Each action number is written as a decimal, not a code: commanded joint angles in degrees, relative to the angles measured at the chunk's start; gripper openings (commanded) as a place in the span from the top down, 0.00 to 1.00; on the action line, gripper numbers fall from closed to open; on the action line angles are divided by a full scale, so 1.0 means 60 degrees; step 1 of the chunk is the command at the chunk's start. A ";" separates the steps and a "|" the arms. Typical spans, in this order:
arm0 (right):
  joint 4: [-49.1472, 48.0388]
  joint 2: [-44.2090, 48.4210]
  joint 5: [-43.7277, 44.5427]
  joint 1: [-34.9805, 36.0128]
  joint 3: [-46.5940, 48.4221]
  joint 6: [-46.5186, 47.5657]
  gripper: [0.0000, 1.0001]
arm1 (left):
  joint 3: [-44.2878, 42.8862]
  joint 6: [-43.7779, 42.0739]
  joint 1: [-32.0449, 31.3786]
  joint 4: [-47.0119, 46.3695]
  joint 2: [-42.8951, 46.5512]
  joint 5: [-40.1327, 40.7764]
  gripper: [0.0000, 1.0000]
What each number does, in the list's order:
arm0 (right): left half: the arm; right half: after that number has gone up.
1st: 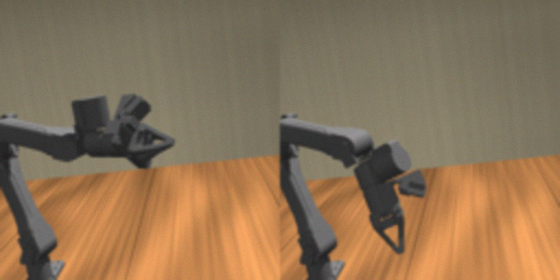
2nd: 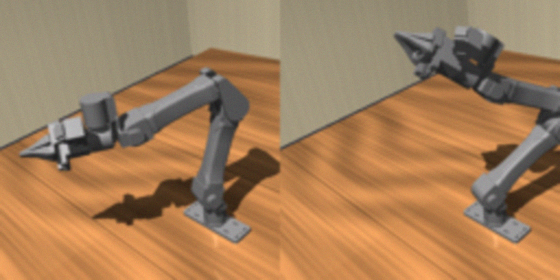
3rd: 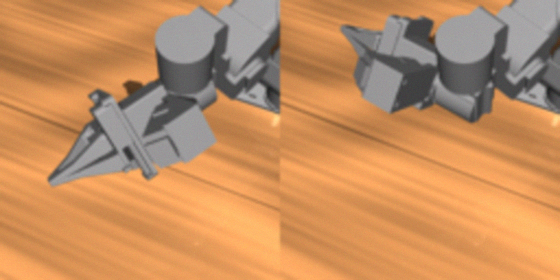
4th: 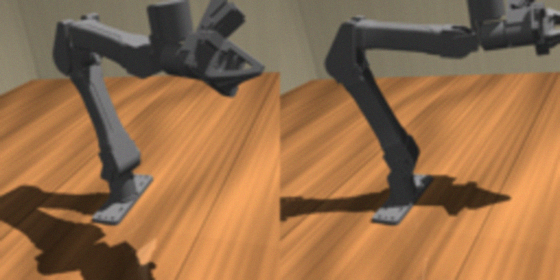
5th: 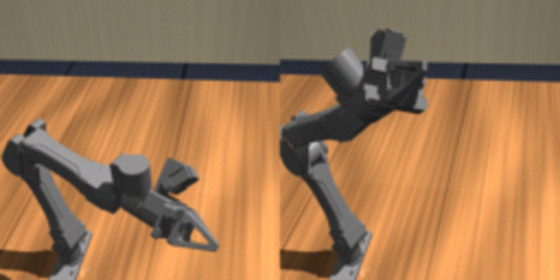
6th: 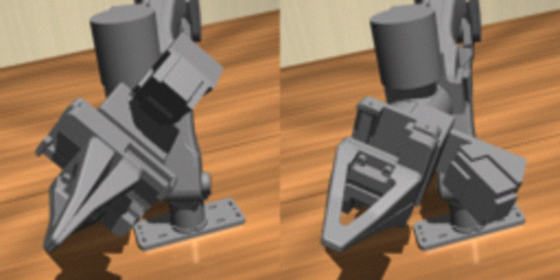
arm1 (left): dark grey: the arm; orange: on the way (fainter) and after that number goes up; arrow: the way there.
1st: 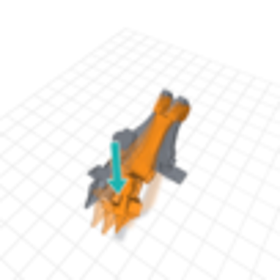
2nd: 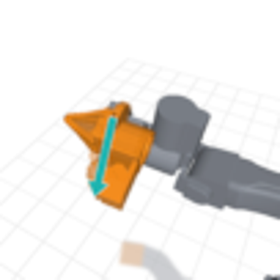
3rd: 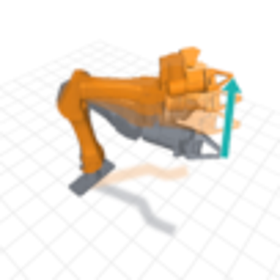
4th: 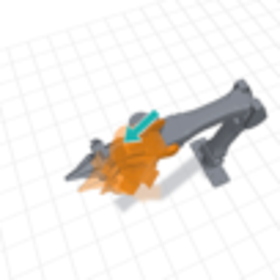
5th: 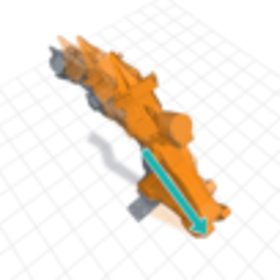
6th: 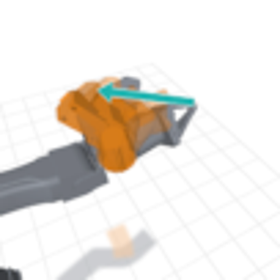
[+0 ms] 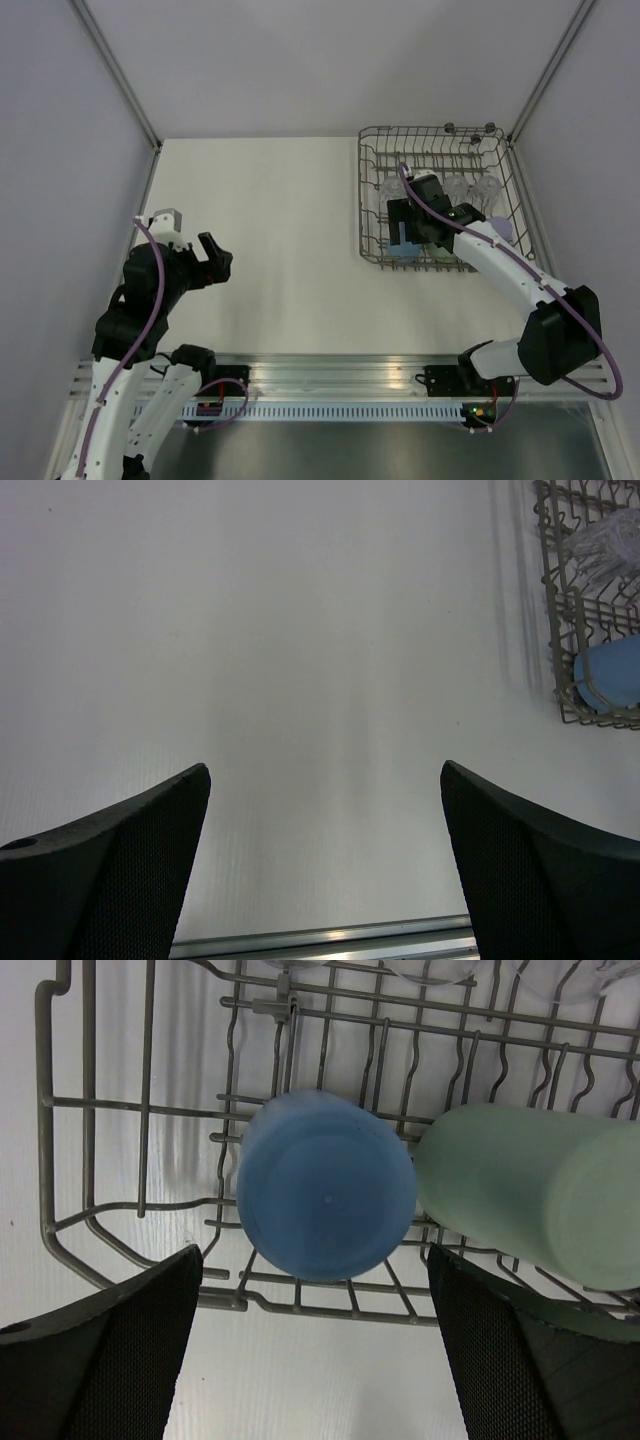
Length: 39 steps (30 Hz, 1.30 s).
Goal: Unload the cups from the dish rack
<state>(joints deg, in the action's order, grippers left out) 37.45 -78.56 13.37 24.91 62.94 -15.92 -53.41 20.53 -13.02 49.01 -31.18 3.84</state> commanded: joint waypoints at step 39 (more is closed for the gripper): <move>0.0173 0.0422 -0.0088 -0.0357 0.1814 0.0588 0.52 | 0.0157 0.0225 -0.0043 -0.0771 0.0143 -0.0595 0.00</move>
<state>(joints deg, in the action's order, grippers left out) 37.26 -79.26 13.37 22.98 69.89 -12.97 -51.46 20.53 -13.02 46.57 -30.33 2.24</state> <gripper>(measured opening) 0.702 0.993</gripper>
